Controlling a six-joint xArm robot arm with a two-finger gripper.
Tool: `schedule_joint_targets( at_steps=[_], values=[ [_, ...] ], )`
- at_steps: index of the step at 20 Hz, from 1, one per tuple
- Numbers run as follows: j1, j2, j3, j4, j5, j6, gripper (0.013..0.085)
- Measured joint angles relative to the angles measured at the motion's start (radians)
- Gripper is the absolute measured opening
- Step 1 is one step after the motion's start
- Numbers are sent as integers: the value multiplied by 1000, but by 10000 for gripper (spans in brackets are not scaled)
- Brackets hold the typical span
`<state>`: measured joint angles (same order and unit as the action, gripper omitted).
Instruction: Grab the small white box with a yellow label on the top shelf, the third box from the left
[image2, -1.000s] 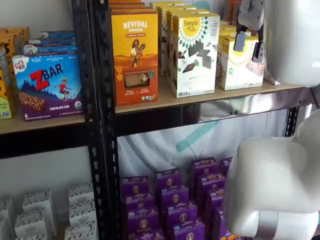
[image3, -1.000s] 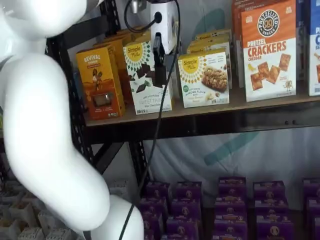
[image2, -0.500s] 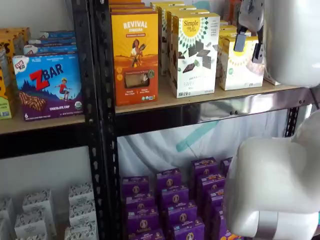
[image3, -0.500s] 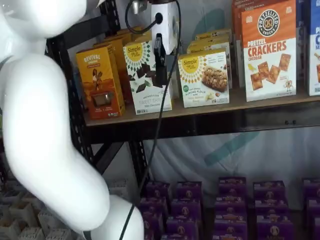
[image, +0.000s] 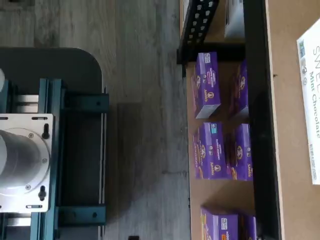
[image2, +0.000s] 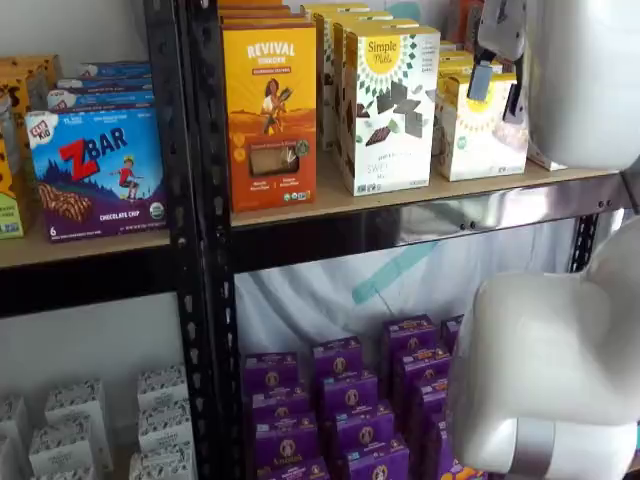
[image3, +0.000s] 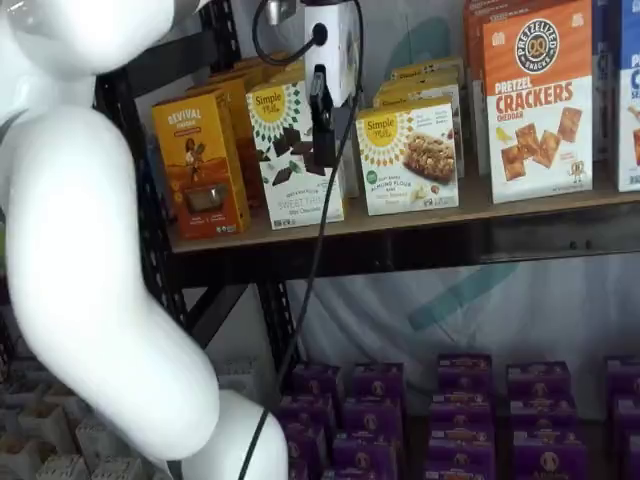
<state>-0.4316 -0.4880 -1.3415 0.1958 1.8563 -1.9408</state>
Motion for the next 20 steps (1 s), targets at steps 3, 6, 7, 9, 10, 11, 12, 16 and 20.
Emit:
schedule_joint_targets(
  at_steps=[3,6,7,9,10,11,12,16,20],
  values=[
    [-16,10,-13,27,6,-6,850],
    [-21,19,-25,43,0,-6,850],
    [-21,22,-29,47,-5,-5,850],
    [-23,26,-32,61,-19,-3,850],
    [-23,29,-33,66,-28,-1,850],
    [-23,31,-34,70,-37,0,850],
    [-22,32,-34,73,-46,1,850],
    [-16,47,-40,84,-72,7,850],
    [-7,78,-72,73,-50,13,850]
  ],
)
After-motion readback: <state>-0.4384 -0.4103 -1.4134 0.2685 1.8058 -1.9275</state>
